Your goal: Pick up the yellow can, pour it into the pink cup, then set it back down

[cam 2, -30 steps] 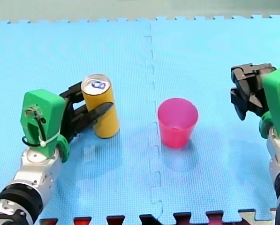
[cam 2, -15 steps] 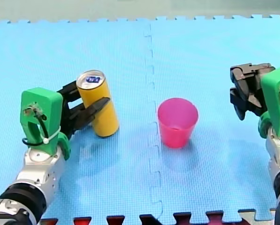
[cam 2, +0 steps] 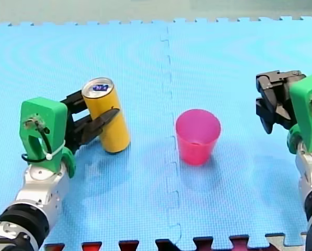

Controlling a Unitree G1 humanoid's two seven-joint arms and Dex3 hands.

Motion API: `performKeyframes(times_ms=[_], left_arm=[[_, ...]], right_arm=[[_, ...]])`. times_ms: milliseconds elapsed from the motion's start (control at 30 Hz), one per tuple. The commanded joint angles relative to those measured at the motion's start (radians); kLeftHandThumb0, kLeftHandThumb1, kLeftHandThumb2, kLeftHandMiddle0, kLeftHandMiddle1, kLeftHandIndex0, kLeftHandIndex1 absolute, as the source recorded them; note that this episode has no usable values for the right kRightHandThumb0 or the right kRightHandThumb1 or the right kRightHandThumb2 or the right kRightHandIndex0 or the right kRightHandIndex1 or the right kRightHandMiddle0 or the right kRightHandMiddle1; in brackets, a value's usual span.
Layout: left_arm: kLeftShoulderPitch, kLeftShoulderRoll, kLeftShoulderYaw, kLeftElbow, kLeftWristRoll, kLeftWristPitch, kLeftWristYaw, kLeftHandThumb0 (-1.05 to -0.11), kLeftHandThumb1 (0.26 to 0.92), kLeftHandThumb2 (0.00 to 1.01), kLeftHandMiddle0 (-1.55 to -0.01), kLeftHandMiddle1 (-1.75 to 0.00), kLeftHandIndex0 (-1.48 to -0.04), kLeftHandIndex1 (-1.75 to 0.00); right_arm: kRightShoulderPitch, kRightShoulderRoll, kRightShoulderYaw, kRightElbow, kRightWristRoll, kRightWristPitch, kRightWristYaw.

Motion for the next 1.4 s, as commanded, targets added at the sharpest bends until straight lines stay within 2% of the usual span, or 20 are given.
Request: performKeyframes(times_ms=[0,200,367,933,1100,1367], left_arm=[[0.002,0.01,-0.005,-0.004,0.005,-0.011,0.01,-0.418,0.727,0.0,-1.35,-0.04,-1.22,-0.02],[0.0,0.019,-0.015,-0.01,0.014,-0.017,0.024,-0.413,0.727,0.0,-1.36,-0.03,-1.23,-0.01],[-0.002,0.022,-0.019,-0.019,0.018,-0.024,0.033,-0.408,0.728,0.0,-1.37,-0.02,-1.24,-0.01],[0.001,0.02,-0.028,-0.036,0.025,-0.034,0.048,-0.402,0.735,0.0,-1.39,-0.01,-1.24,0.0],[-0.001,0.022,-0.026,-0.038,0.021,-0.034,0.047,-0.402,0.737,0.0,-1.39,-0.01,-1.24,0.0],[-0.032,0.024,-0.021,-0.039,0.016,-0.039,0.043,-0.401,0.738,0.0,-1.39,-0.01,-1.25,0.0]], right_arm=[[-0.001,-0.001,-0.002,0.0,0.004,-0.004,0.002],[0.0,0.005,-0.008,-0.001,0.012,-0.006,0.011],[0.0,0.008,-0.008,0.0,0.011,-0.006,0.009],[0.004,0.01,-0.005,-0.001,0.008,-0.012,0.001],[0.002,0.011,-0.011,0.0,0.015,-0.007,0.009],[0.0,0.014,-0.011,0.002,0.014,-0.004,0.009]])
